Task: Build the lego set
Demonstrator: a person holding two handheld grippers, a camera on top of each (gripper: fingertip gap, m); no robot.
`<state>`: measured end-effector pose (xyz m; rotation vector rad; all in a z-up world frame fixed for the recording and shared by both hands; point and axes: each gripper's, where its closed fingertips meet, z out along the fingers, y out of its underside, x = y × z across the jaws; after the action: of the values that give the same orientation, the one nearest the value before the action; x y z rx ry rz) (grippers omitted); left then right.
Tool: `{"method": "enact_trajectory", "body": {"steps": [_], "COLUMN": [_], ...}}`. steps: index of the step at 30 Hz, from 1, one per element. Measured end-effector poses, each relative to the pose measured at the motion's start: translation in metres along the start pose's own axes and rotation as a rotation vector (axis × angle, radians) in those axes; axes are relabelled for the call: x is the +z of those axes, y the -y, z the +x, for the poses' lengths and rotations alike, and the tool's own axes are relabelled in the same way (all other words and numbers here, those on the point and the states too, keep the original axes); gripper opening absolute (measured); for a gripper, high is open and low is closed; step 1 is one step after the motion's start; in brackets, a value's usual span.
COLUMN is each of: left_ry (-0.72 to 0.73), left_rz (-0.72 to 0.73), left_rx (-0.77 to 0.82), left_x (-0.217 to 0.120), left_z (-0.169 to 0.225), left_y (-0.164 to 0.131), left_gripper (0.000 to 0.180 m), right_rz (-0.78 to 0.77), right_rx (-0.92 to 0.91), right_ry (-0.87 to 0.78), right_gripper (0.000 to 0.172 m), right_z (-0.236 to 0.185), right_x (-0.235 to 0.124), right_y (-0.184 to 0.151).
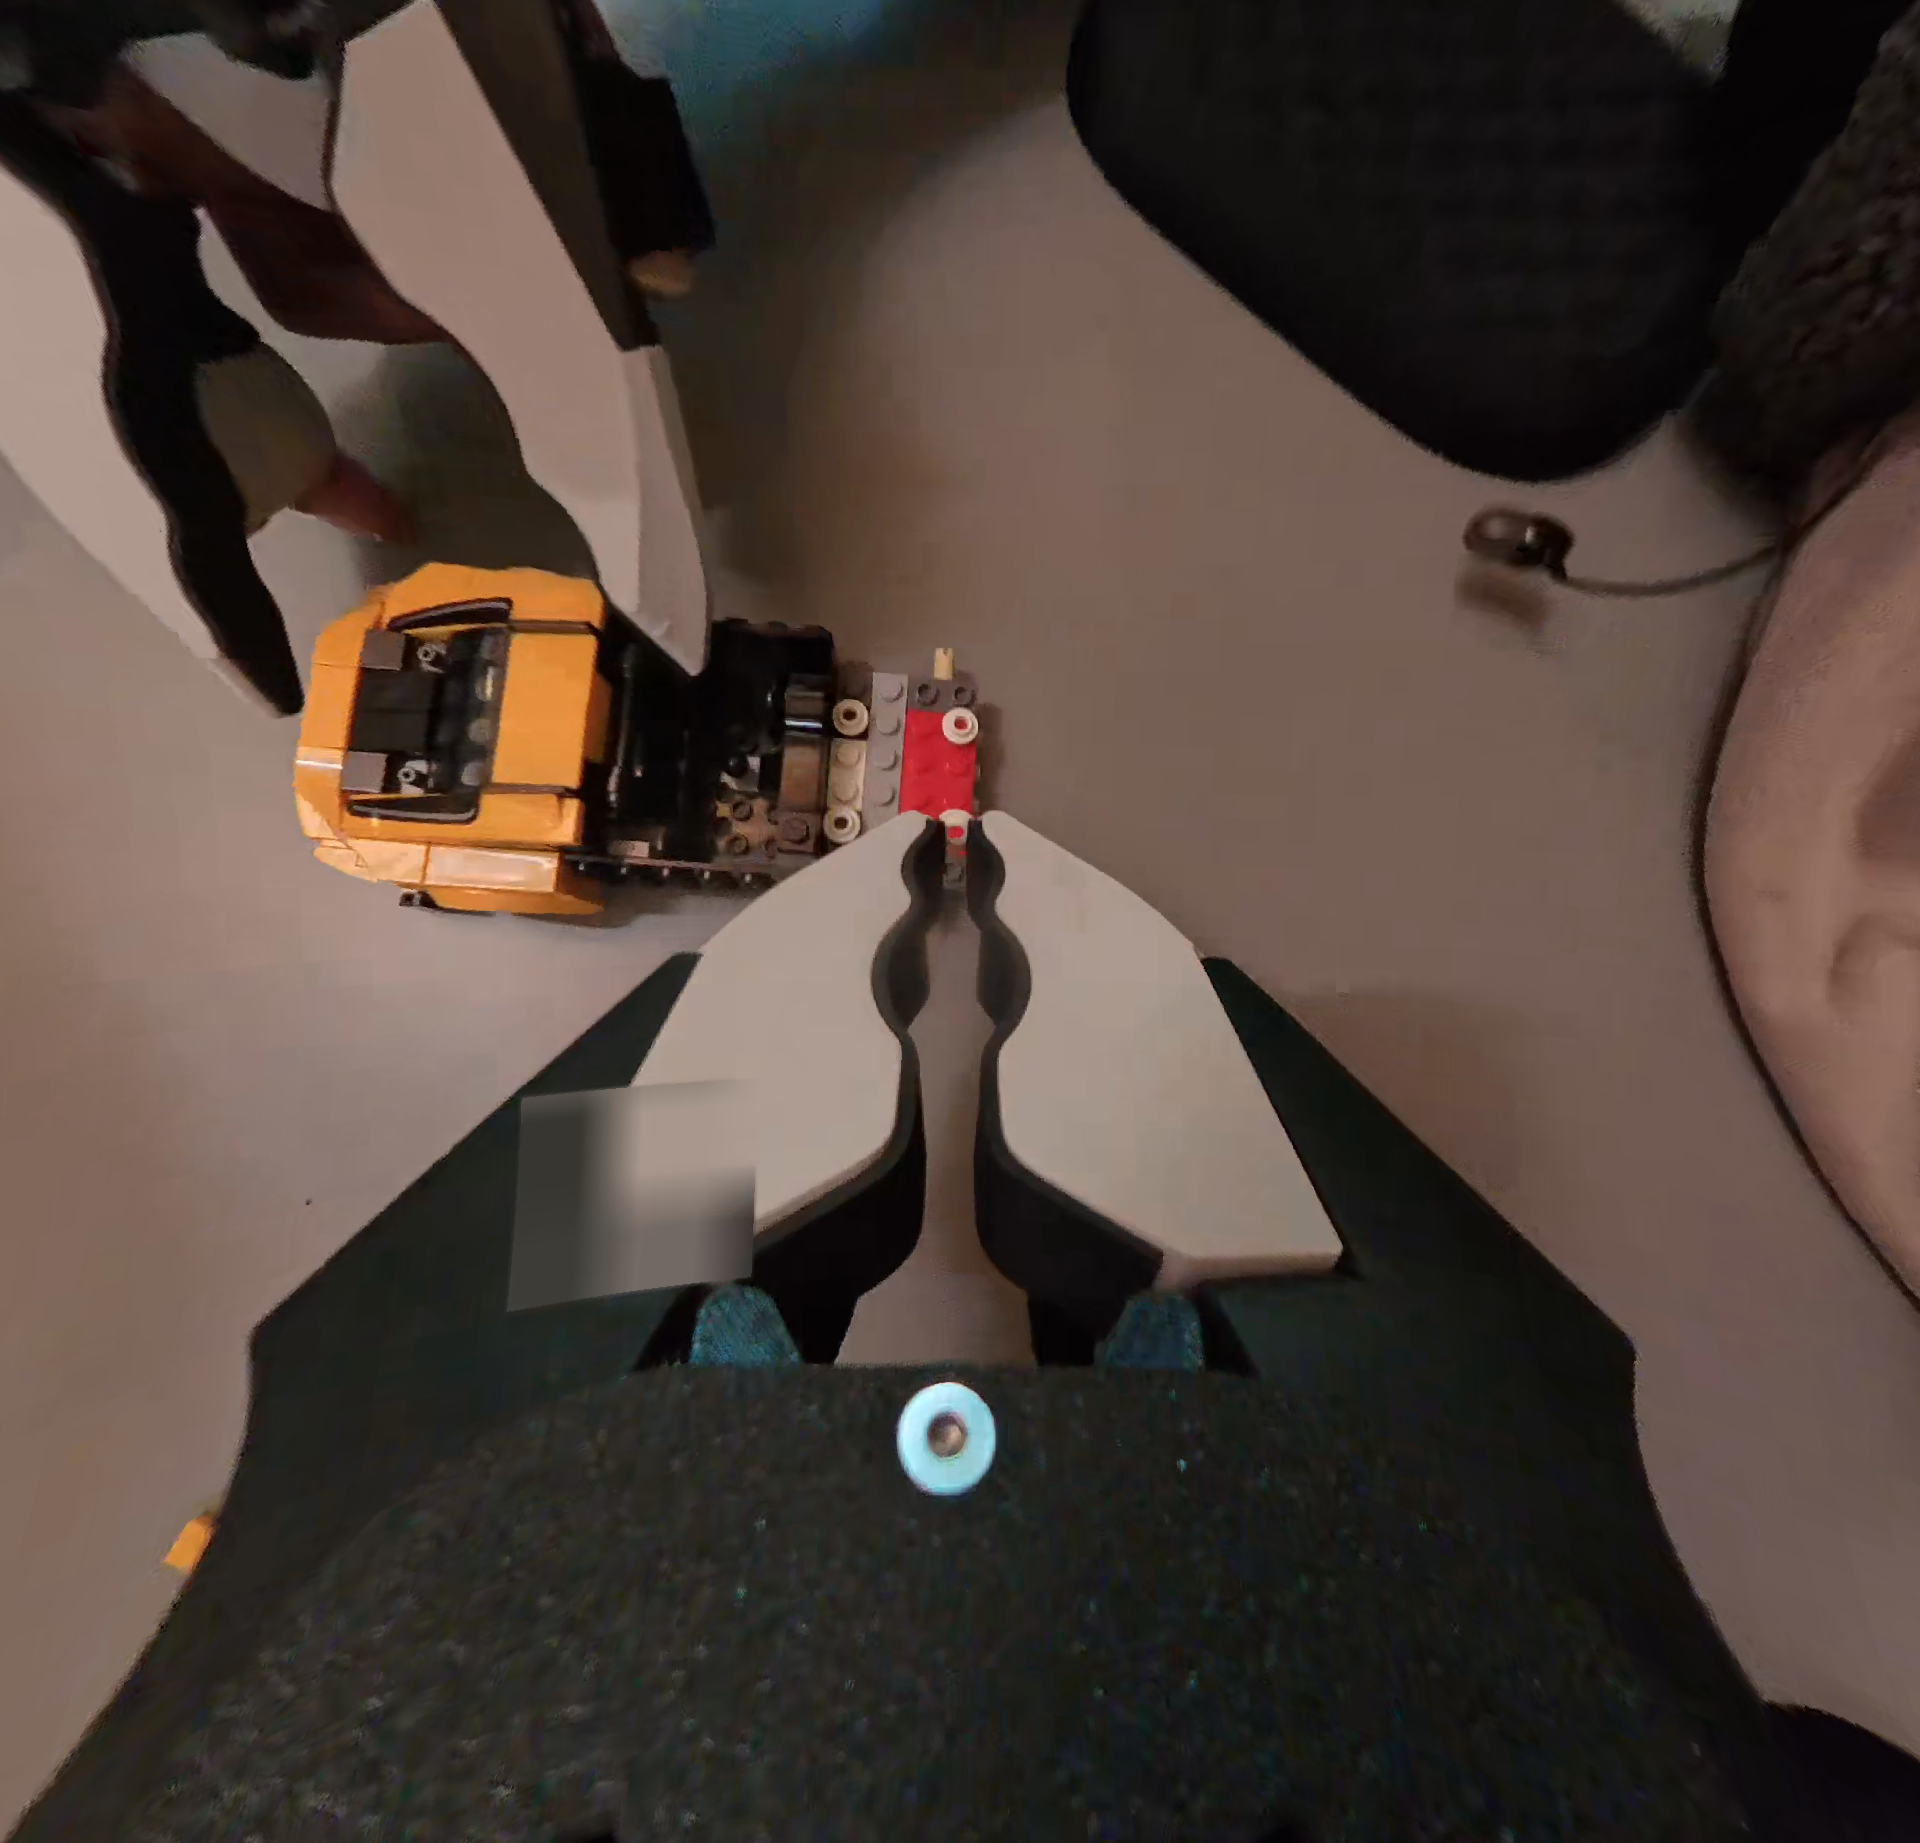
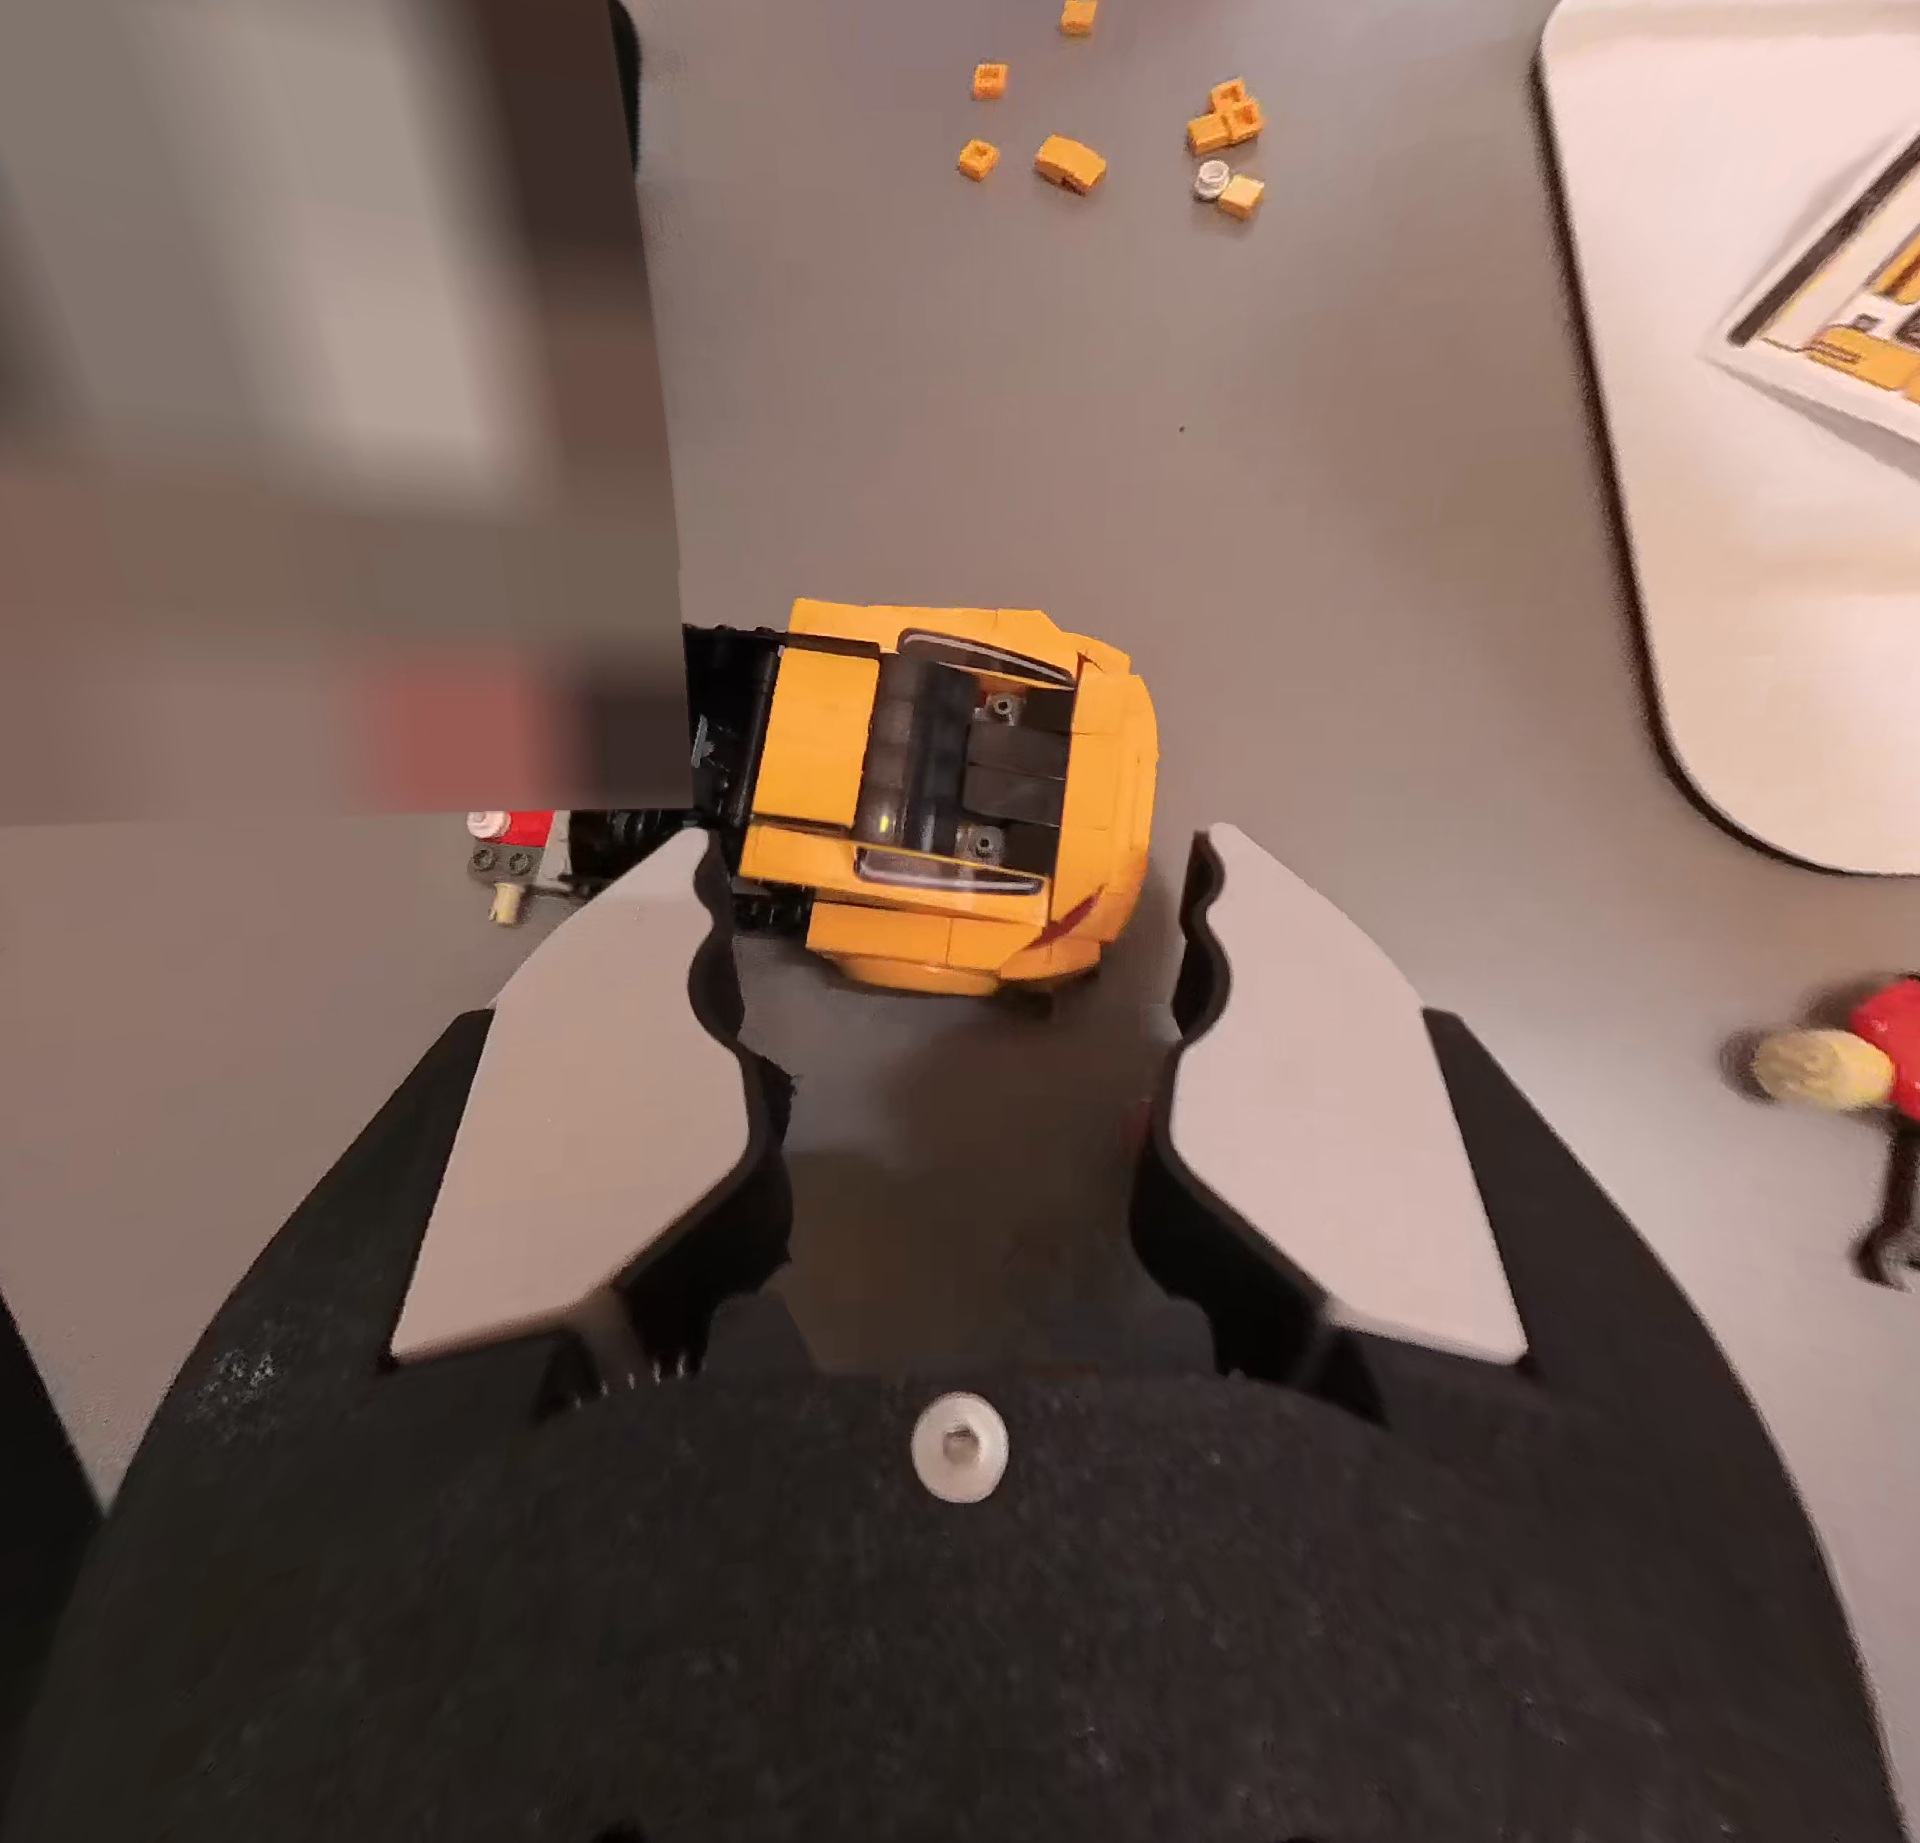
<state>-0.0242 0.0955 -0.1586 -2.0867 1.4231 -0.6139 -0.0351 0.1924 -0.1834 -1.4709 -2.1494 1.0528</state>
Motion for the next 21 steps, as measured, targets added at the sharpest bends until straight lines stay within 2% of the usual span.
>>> {"method": "enact_trajectory", "body": {"steps": [3, 9, 21], "left_ry": [0.019, 0.027, -0.012], "left_rz": [-0.099, -0.248, -0.347], "left_rx": [0.031, 0.052, 0.06], "left_x": [0.006, 0.012, 0.018], "left_z": [0.002, -0.002, -0.002], "left_y": [-0.006, -0.014, -0.021], "left_gripper": [0.004, 0.004, 0.004], "right_rz": [0.007, 0.01, -0.028], "right_rx": [-0.01, -0.001, 0.023], "right_ry": [0.007, -0.009, -0.032], "right_gripper": [0.076, 0.076, 0.076], "right_z": [-0.001, -0.001, -0.001], "right_x": [0.004, 0.003, 0.003], "right_y": [0.001, 0.0, -0.001]}}
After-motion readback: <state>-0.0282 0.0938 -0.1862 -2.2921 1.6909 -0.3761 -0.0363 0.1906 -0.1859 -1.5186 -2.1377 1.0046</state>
